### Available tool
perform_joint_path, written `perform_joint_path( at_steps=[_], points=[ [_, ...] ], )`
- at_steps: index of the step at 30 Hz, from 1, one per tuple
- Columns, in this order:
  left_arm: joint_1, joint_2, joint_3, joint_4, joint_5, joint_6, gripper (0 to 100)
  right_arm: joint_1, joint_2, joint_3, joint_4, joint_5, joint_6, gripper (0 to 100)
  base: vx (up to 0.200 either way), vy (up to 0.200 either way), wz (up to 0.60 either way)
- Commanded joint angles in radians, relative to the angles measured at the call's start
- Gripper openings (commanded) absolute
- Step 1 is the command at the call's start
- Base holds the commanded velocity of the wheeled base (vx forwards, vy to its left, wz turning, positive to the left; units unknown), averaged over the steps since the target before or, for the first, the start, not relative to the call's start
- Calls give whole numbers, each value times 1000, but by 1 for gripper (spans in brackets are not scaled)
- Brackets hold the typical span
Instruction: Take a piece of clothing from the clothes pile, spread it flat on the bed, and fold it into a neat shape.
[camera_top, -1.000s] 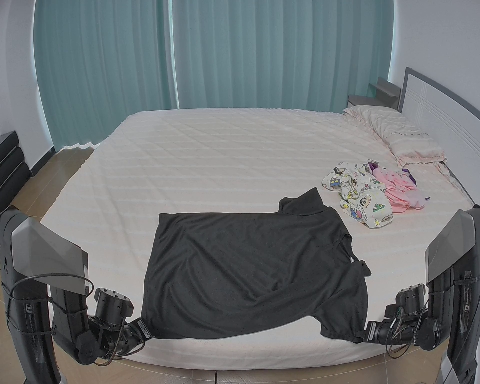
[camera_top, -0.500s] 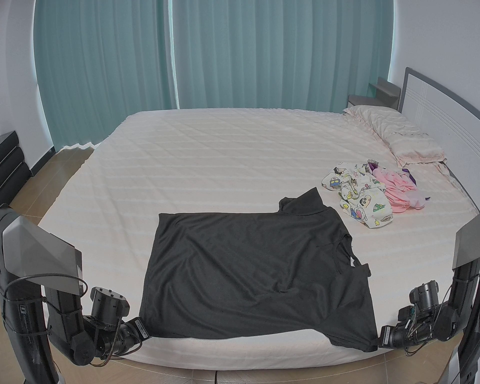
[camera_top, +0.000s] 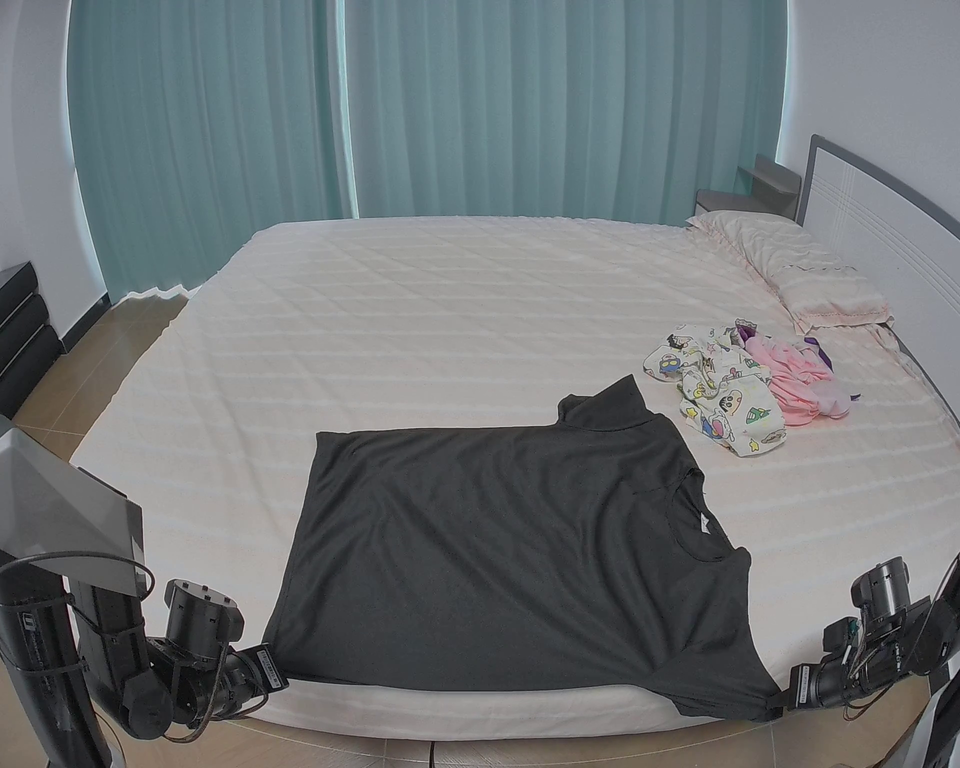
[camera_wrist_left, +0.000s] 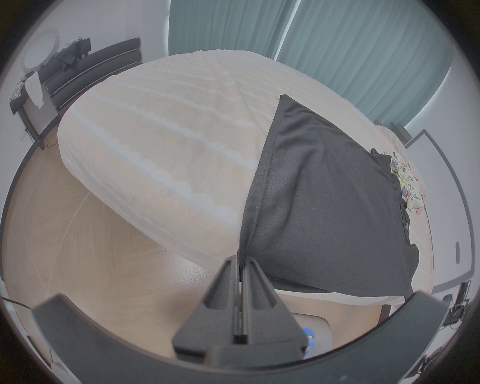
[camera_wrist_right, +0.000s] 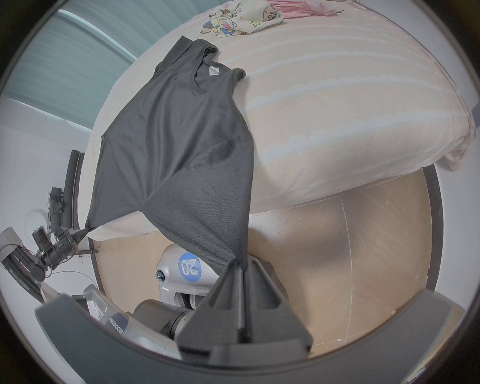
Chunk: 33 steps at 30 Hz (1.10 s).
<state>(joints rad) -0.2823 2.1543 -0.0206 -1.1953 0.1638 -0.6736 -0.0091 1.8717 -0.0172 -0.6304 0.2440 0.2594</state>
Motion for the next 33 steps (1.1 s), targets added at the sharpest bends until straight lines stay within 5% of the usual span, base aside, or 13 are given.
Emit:
perform_joint_path(
  at_steps=[1, 9, 33],
  points=[
    [2, -5, 16, 8, 3, 11, 0, 8, -95, 17, 37, -2, -6, 0, 0, 0, 0],
    [2, -4, 18, 25, 3, 14, 0, 9, -115, 17, 110, -6, -28, 0, 0, 0, 0],
    [-69, -134, 18, 398, 6, 74, 0, 9, -240, 17, 311, -34, -91, 0, 0, 0, 0]
  ],
)
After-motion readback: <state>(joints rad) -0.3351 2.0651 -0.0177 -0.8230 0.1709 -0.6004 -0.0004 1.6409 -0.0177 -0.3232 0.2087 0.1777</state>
